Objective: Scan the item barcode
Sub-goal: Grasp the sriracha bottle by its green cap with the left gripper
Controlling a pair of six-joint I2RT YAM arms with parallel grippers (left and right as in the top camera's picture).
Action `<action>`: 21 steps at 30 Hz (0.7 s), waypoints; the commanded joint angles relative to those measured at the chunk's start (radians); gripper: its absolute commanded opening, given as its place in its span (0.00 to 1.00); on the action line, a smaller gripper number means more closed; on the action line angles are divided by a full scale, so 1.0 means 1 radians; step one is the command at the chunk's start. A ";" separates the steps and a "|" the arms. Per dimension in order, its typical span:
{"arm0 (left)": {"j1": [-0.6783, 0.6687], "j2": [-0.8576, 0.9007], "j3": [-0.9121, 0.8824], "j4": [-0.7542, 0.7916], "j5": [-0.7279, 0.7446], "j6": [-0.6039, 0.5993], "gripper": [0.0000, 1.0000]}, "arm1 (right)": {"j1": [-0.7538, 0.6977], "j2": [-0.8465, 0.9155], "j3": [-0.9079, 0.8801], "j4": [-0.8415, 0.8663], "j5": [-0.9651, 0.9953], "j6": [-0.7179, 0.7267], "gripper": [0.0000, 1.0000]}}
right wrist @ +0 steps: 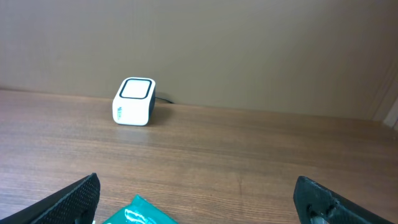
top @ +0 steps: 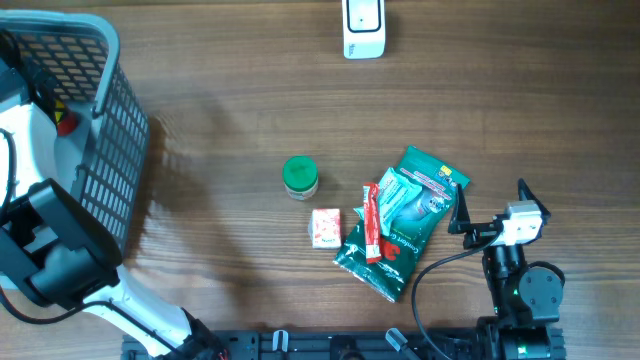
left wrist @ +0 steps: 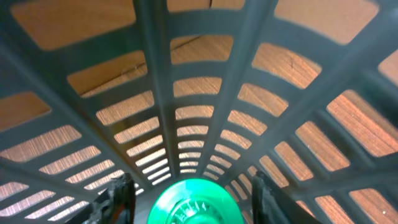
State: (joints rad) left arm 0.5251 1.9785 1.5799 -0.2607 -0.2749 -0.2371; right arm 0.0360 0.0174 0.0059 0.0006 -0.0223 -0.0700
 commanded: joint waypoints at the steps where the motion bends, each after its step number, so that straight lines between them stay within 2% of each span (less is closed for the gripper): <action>1: 0.006 0.035 0.000 0.006 -0.002 0.006 0.45 | 0.003 -0.006 0.000 0.003 -0.006 -0.008 1.00; 4: 0.006 0.063 0.000 -0.006 -0.002 0.006 0.43 | 0.003 -0.006 -0.001 0.003 -0.006 -0.008 1.00; 6: 0.006 0.070 0.000 -0.023 0.002 0.006 0.38 | 0.003 -0.006 0.000 0.003 -0.006 -0.008 1.00; 9: 0.006 0.069 0.001 -0.022 0.002 0.006 0.24 | 0.003 -0.006 0.000 0.003 -0.006 -0.007 1.00; 12: 0.006 0.068 0.001 -0.020 0.002 0.006 0.18 | 0.003 -0.006 -0.001 0.003 -0.006 -0.007 0.99; 21: 0.006 -0.018 0.001 -0.055 0.002 0.006 0.18 | 0.003 -0.006 0.000 0.003 -0.006 -0.008 1.00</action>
State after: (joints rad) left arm 0.5251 2.0182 1.5833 -0.2886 -0.2787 -0.2295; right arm 0.0360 0.0174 0.0063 0.0006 -0.0223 -0.0700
